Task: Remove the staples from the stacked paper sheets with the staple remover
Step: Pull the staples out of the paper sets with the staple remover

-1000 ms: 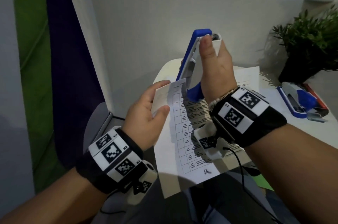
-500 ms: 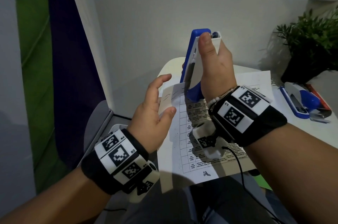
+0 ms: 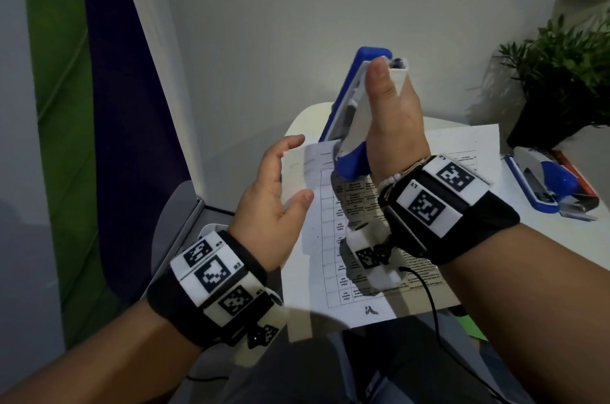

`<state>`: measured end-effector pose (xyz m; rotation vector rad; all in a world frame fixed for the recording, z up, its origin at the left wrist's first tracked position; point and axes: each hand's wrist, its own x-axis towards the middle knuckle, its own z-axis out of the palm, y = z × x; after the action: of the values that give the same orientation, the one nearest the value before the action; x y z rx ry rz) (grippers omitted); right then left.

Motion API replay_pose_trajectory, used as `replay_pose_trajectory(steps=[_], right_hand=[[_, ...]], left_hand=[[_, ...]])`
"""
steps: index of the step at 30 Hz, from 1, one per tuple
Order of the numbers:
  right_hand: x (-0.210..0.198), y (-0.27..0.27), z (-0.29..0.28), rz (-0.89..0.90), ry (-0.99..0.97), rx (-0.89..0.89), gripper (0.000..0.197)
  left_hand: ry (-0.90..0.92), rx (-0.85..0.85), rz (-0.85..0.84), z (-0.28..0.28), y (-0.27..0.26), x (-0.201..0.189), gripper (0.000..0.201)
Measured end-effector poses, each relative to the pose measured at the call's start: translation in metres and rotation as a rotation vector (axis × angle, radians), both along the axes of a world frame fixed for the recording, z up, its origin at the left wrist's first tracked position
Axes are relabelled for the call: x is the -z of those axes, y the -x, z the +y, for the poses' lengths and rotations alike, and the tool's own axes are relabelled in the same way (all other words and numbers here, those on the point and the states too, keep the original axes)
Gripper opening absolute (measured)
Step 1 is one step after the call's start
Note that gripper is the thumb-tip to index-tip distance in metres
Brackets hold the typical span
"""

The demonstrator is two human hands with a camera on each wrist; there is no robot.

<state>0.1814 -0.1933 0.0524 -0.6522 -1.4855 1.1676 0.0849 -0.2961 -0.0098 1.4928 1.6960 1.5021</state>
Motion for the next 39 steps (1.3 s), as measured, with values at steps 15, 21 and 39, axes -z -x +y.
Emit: replay_pose_trajectory(steps=[15, 21, 39], right_hand=[[-0.001, -0.017, 0.022, 0.033, 0.183, 0.152, 0.033], [0.002, -0.035, 0.037, 0.148, 0.244, 0.316, 0.035], [0.083, -0.059, 0.042, -0.124, 0.514, 0.483, 0.104]], left_hand=[[0.075, -0.025, -0.025, 0.009, 0.013, 0.009, 0.055], [0.089, -0.132, -0.089, 0.011, 0.028, 0.016, 0.051], [0.03, 0.04, 0.426, 0.012, 0.042, 0.042, 0.053]])
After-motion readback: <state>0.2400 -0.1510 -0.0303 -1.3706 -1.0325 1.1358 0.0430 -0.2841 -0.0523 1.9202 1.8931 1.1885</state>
